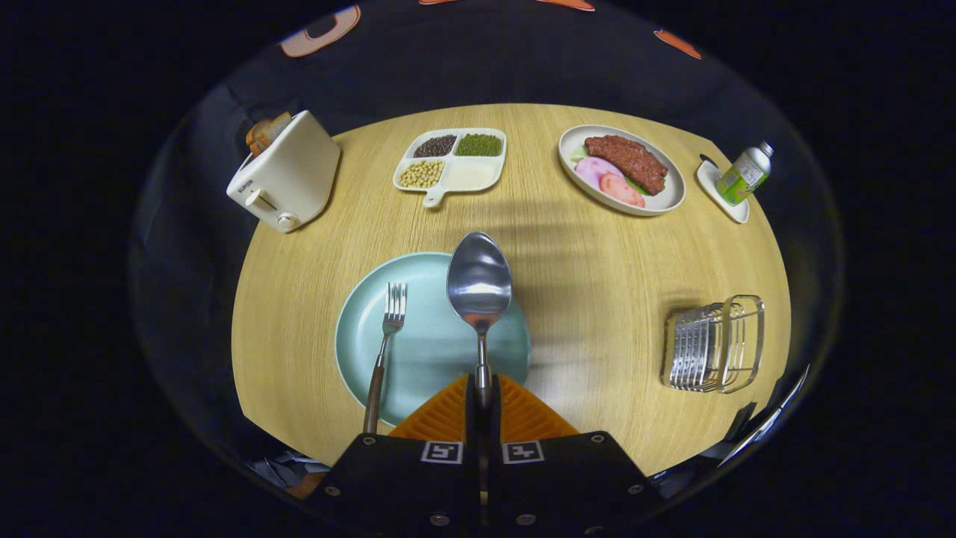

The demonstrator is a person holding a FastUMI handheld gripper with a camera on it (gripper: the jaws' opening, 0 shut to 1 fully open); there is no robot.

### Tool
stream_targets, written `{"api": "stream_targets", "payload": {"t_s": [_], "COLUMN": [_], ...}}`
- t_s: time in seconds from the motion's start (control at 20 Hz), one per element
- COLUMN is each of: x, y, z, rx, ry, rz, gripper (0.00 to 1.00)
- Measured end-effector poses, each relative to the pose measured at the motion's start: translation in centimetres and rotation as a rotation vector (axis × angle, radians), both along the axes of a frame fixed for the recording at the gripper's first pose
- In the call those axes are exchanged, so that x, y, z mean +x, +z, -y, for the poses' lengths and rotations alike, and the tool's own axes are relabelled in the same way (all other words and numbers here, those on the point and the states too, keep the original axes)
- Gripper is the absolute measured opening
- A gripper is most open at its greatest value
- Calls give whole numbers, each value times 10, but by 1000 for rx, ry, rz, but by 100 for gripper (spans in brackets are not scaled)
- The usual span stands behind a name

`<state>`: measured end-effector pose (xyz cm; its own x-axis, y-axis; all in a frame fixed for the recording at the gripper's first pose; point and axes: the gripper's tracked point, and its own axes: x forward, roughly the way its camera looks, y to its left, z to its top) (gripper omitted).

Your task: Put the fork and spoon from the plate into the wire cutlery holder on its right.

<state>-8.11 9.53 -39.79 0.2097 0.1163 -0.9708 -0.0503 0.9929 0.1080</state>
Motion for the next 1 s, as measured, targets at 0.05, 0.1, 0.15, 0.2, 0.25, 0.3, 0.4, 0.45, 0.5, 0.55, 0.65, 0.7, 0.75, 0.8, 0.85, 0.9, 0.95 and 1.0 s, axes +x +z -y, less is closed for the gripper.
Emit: {"api": "stream_targets", "payload": {"t_s": [0.05,0.1,0.15,0.2,0.25,0.3,0.4,0.45,0.5,0.55,0.65,0.7,0.75,0.8,0.85,0.9,0.95,1.0], "x": [1,3,4,5,5,4,0,-5,-8,-13,-26,-31,-36,-40,-44,-45,-48,-49], "y": [9,16,24,30,35,39,44,43,42,39,37,35,33,32,30,28,26,23], "z": [11,22,35,49,63,76,107,123,137,147,167,176,185,191,194,197,201,203], "rx": [-2,-5,-13,-24,-32,-40,-61,-77,-92,-99,-106,-115,-123,-127,-127,-127,-129,-132], "ry": [-10,-22,-36,-52,-72,-93,-140,-158,-182,-202,-239,-246,-254,-258,-260,-262,-260,-259], "rz": [21,38,57,73,83,91,93,90,87,77,56,45,39,32,23,17,12,5], "gripper": [5,5,5,5,5,5,5,5,5,5,5,5,5,5,5,5,5,5]}}
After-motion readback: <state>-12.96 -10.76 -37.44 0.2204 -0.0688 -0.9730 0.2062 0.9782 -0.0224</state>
